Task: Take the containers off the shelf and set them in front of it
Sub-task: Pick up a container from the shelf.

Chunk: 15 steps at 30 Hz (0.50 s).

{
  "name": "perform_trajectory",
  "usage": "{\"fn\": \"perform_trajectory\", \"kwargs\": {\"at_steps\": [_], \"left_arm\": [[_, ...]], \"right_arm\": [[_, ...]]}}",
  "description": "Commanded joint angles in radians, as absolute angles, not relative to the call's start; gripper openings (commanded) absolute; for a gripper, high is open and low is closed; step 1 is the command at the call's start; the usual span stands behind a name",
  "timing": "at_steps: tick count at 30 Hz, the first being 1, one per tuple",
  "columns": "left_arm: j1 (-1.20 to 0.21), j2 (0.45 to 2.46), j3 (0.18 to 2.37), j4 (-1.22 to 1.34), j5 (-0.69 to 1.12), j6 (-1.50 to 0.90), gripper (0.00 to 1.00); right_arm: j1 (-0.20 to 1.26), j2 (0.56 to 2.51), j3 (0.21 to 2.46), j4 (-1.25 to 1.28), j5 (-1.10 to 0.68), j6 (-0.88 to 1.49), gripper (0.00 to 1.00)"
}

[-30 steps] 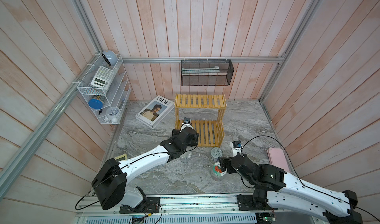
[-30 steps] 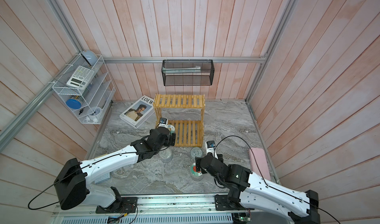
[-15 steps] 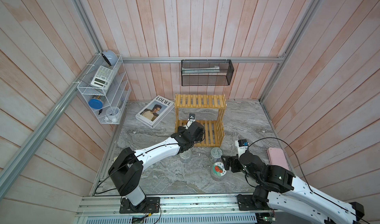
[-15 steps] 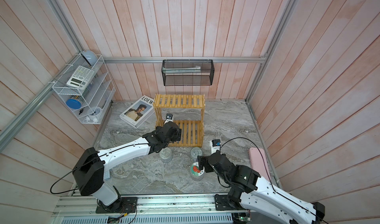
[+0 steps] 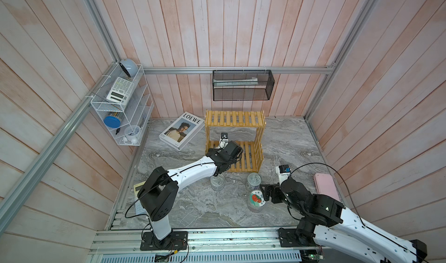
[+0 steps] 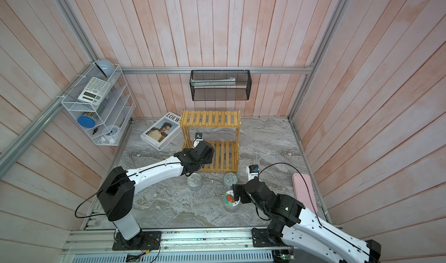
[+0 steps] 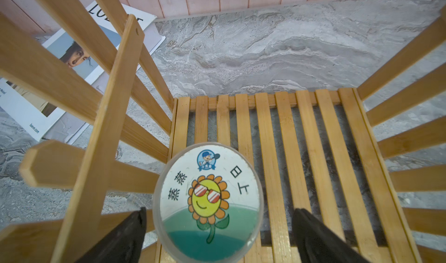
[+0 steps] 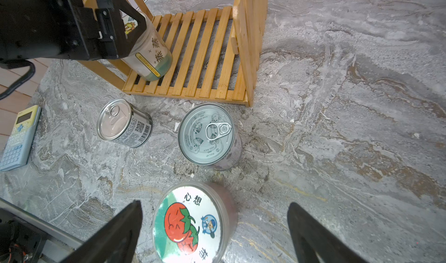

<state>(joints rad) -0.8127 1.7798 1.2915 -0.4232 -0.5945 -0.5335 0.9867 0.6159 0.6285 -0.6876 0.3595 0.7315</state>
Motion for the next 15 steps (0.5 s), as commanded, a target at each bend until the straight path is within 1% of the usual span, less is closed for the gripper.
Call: {"fn": "perform_trajectory", "kwargs": {"at_steps": [1,15], "left_arm": [[-0.809,1.811,1.33,-0.441,-0.644,-0.577,1.0],[-0.78,1.866,1.336,-0.422,-0.666,-0.652,1.0]], "right_arm": [[0.978,0.603,0.609,-0.688,0.346,0.729,0.98],[0.958,0.598,0.591,-0.688,0.326,0.73,0.98]]}}
